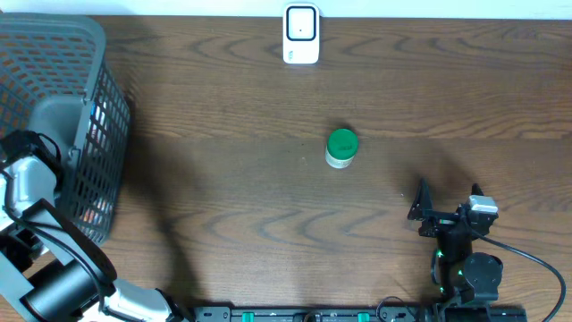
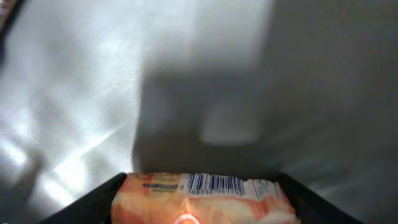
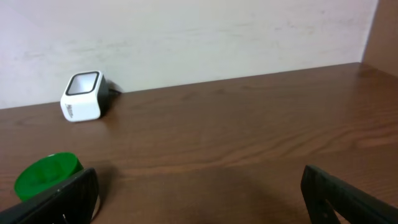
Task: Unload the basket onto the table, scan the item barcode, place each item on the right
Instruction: 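Grasp the orange Kleenex pack and place it left of the jar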
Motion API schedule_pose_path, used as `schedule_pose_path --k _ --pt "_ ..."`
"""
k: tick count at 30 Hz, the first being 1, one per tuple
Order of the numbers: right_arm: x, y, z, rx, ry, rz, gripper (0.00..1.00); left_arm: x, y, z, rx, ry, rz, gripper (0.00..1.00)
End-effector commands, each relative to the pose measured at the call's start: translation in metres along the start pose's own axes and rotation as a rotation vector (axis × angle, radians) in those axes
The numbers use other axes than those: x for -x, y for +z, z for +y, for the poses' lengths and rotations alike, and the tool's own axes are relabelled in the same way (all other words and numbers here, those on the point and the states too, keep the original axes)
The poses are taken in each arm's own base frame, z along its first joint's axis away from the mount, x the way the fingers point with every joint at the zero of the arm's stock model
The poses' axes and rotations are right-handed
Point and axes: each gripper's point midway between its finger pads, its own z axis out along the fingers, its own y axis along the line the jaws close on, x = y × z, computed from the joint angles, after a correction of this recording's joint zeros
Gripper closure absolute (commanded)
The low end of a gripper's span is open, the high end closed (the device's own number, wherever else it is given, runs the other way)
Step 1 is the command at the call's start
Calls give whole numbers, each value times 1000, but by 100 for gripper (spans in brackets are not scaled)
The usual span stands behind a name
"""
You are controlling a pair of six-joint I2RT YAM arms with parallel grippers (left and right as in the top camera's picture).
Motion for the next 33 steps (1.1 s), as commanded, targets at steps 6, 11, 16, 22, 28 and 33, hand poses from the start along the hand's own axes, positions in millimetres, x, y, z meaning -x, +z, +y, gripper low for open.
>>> schedule_pose_path --k 6,11,16,22,28,33 --pt "0 0 1 5 -14 -1 1 46 -136 -1 -63 -26 -300 27" --pt "0 0 1 5 -14 -1 1 52 -254 6 -155 -74 -606 27" --pt "0 0 1 5 -14 -1 1 18 -329 -13 -393 -33 -766 28" --pt "0 0 1 5 -14 -1 1 -61 -369 -92 -797 266 -691 27" --pt "0 0 1 5 -14 -1 1 -128 -324 -170 -834 529 -480 27" --pt "0 0 1 5 -14 -1 1 -160 -242 -242 -667 665 -459 27"
